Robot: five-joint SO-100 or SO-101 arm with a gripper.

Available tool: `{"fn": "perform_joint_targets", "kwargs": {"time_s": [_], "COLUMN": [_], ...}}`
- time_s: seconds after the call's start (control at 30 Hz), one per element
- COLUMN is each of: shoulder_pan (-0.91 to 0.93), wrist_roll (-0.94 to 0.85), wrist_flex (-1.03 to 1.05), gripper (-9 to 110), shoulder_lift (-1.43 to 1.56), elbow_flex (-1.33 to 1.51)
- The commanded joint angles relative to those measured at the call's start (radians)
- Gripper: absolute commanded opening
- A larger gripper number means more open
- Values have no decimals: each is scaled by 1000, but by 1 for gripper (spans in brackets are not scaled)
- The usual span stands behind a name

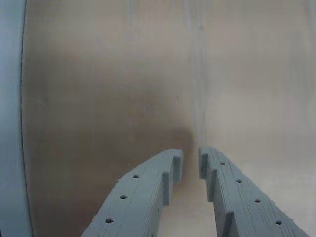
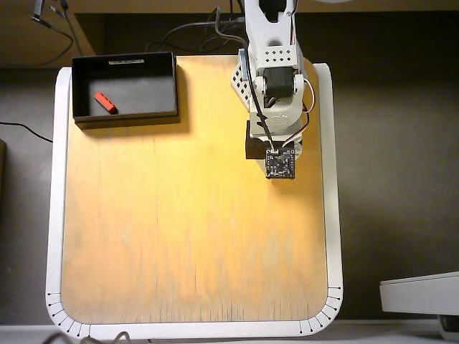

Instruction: Grasp a lego block and put it in the bin.

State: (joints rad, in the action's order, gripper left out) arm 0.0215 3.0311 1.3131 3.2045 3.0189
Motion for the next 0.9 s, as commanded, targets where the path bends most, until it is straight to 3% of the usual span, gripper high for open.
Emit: {"fn": "perform_joint_targets", "kwargs": {"time_s": [0.0,0.33,0.87], "shoulder_pan": [12,12,12], "wrist_roll": [9,-91,-92], "wrist_flex": [8,8,8], "gripper": [1,1,1], "shoulder_lift": [94,94,94], "elbow_flex": [155,155,155]}}
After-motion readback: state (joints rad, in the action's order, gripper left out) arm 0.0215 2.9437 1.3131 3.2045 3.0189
